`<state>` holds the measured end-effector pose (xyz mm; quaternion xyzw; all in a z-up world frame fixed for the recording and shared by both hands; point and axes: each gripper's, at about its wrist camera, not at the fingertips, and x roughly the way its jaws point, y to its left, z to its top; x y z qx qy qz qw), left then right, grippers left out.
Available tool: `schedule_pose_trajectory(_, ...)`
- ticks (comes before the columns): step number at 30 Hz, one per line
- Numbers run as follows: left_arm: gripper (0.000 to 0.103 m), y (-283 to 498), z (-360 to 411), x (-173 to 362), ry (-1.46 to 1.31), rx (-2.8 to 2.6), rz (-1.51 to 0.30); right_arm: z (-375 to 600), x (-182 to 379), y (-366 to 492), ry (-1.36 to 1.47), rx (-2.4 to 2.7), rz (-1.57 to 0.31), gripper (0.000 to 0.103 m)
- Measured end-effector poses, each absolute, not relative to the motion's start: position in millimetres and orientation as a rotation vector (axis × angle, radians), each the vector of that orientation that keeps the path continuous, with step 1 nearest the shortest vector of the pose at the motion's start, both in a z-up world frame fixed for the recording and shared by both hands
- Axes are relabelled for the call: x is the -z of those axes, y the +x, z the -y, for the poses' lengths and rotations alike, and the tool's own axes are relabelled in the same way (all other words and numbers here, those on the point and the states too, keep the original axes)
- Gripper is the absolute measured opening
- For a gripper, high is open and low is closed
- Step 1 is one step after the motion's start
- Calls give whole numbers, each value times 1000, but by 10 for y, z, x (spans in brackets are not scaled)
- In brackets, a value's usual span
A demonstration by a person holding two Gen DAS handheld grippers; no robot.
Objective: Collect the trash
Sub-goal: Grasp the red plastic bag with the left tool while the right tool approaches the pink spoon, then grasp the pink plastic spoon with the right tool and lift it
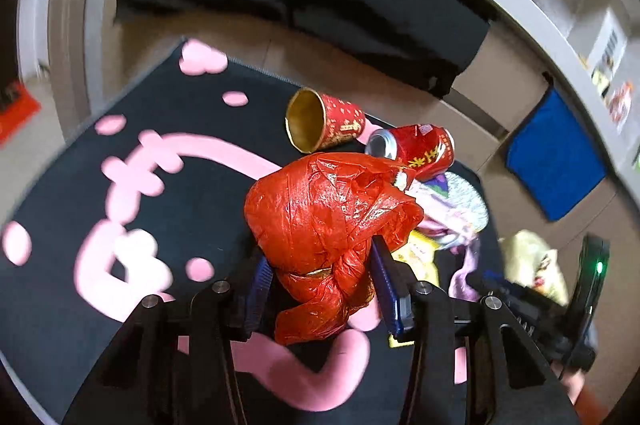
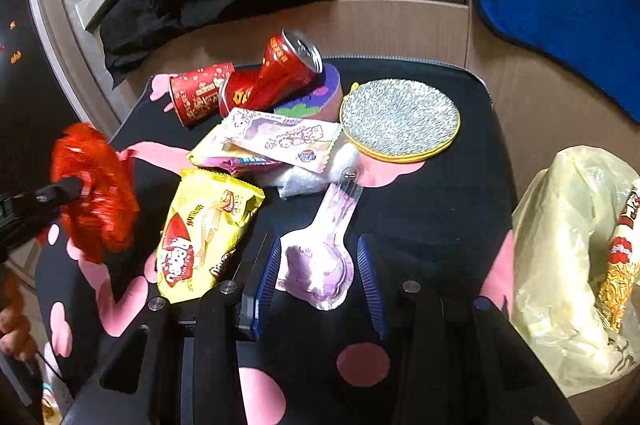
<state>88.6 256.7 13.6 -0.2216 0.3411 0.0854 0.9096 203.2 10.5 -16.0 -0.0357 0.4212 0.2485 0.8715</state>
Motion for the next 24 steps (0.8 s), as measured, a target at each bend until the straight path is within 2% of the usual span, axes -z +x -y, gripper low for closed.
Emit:
schedule_pose_trajectory(18, 48, 754, -2524, -145, -473, -198, -727, -222, 197, 2069, -101, -562, -902, 36)
schedule_pose_trajectory(24, 48, 724, -2429, -139, -478, -185, -737, -145, 56, 1923, -153, -570, -834, 36)
